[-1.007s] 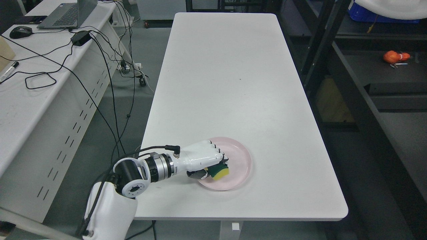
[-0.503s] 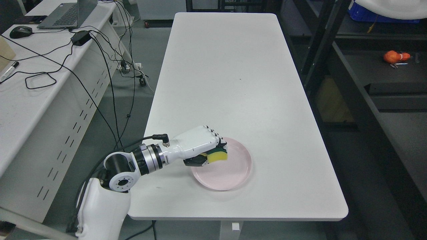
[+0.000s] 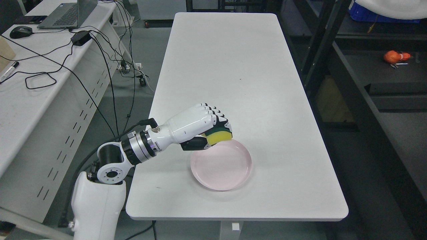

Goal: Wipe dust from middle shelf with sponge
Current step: 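Lift the sponge off the plate with the left hand, then turn toward the metal shelf holding the sponge in the left hand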

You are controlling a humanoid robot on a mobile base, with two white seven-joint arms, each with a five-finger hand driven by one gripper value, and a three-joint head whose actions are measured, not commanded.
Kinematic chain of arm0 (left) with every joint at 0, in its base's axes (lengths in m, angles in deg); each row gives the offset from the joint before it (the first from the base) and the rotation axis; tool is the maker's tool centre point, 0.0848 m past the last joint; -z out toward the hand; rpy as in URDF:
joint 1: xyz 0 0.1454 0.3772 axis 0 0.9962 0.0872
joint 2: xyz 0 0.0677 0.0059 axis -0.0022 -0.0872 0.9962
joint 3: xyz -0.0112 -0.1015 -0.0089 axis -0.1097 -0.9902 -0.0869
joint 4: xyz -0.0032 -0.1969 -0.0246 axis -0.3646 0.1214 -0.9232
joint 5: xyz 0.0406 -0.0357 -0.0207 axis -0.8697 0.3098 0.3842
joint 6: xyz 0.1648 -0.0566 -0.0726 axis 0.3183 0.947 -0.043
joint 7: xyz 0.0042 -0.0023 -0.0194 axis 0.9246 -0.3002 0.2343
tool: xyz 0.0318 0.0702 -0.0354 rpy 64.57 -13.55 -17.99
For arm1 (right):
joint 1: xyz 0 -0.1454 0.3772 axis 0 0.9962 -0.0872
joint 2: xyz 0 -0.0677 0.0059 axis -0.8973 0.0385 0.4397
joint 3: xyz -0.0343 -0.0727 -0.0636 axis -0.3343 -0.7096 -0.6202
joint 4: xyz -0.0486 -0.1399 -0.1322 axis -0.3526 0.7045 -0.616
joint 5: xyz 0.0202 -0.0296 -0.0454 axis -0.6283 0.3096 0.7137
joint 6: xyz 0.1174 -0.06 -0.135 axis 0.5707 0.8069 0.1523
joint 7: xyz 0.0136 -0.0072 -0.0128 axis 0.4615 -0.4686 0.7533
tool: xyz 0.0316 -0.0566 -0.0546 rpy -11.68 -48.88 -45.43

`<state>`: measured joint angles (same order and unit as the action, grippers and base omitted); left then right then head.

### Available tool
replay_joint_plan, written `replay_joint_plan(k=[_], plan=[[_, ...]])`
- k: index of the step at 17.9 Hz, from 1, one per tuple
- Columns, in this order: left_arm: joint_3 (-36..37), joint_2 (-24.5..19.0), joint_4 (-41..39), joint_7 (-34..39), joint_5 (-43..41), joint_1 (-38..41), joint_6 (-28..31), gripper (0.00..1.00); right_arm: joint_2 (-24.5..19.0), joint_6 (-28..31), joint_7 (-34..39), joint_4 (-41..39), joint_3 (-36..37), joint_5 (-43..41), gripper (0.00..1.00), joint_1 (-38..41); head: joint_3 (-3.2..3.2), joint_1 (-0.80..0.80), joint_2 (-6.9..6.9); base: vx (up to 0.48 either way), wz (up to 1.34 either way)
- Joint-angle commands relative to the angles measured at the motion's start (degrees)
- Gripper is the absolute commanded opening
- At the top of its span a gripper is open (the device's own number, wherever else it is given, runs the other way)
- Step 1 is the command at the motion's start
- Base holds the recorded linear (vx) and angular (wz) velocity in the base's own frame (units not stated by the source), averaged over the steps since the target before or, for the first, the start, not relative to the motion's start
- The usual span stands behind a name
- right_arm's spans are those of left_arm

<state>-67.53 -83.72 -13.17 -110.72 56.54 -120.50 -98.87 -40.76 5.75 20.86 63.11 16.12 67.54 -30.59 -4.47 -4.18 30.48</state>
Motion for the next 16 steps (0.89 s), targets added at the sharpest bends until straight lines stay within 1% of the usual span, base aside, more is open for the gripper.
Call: replay_joint_plan(k=[1, 12, 16], plan=[[-0.21, -0.98, -2.05, 0.12, 3.30, -0.23, 0.05, 0.00, 1.00, 4.18, -0.02, -1.00, 0.00, 0.00, 1.00, 0.00, 0.00, 0.00, 0.00, 0.000, 0.00], [1.01, -0.98, -1.87, 0.29, 4.44, -0.84, 0.05, 0.00, 1.00, 4.18, 0.07, -1.00, 0.00, 0.00, 1.00, 0.00, 0.00, 0.00, 0.00, 0.000, 0.00], [2.33, -0.98, -1.96, 0.99, 5.41, -1.11, 0.05, 0.00, 1.00, 4.18, 0.07, -1.00, 0.00, 0.00, 1.00, 0.00, 0.00, 0.00, 0.00, -0.074, -0.07]])
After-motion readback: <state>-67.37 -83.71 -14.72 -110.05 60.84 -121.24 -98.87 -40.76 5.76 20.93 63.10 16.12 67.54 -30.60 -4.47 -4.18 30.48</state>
